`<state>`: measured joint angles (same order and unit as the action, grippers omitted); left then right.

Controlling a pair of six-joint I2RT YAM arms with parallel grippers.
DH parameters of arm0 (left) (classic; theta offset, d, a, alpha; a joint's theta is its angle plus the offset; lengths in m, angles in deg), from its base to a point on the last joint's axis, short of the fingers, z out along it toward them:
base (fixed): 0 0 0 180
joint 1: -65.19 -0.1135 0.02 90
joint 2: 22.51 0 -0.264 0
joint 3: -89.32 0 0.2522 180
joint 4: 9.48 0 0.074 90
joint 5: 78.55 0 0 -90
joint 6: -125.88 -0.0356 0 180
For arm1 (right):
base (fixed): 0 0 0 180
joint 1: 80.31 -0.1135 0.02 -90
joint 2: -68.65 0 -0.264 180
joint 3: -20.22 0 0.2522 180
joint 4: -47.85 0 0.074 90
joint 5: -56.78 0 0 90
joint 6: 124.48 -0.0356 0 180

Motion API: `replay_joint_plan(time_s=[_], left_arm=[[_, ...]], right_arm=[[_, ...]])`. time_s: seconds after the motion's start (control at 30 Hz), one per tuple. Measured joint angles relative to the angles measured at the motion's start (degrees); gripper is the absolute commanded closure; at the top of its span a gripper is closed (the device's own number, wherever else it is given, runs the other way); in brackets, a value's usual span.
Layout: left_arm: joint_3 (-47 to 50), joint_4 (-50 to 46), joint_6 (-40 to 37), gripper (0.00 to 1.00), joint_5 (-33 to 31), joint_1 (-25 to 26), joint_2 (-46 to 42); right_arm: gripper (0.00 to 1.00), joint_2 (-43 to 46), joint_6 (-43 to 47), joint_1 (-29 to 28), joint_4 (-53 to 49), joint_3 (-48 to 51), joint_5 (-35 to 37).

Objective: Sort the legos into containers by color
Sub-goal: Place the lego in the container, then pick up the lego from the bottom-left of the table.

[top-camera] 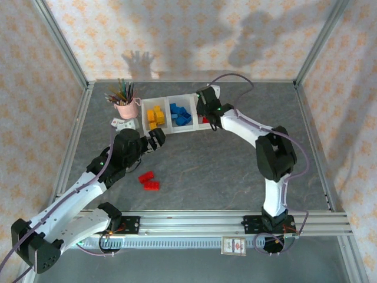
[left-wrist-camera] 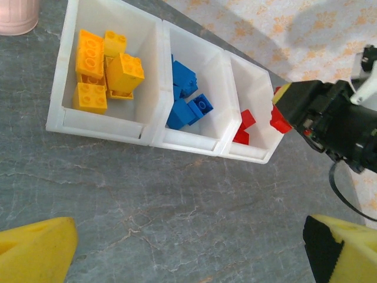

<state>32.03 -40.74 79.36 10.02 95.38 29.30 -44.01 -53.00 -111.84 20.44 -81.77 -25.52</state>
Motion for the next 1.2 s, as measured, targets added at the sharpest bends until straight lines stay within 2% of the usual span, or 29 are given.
replay_joint_plan(time_s=[0.07,0.23,0.37,0.57,0.7,0.83,0.93,1.2], left_arm=[[0.00,0.74,-0.15,0.01,0.02,0.00,0.33],[0.00,1.77,-0.15,0.01,0.02,0.00,0.35],[0.00,1.77,-0.37,0.01,-0.02,0.00,0.28],[0.00,1.31,-0.52,0.01,-0.09,0.00,-0.37],[0.00,-0.79,-0.44,0.01,-0.61,0.00,-2.19],[0.00,-4.52,0.15,0.01,-2.05,0.00,-5.46],[-0.02,-8.00,1.16,0.01,-3.58,0.00,-8.44],[-0.02,-18.27,5.62,0.01,-8.11,0.00,-15.56]], right_arm=[[0.71,-2.54,0.50,0.81,-0.07,-1.84,-0.13],[0.52,-7.76,1.90,1.84,-1.09,-6.91,-0.28],[0.43,-8.26,2.67,1.79,-1.81,-8.02,-0.57],[0.39,-7.50,3.02,1.68,-2.10,-7.63,-2.38],[0.36,-1.51,2.69,0.24,-1.68,-1.01,-3.34],[0.33,6.29,2.03,-4.55,-0.61,6.32,-4.31],[0.29,10.32,1.16,-10.43,0.37,10.08,-4.94],[0.21,10.34,-3.69,-25.83,0.46,12.85,-5.05]])
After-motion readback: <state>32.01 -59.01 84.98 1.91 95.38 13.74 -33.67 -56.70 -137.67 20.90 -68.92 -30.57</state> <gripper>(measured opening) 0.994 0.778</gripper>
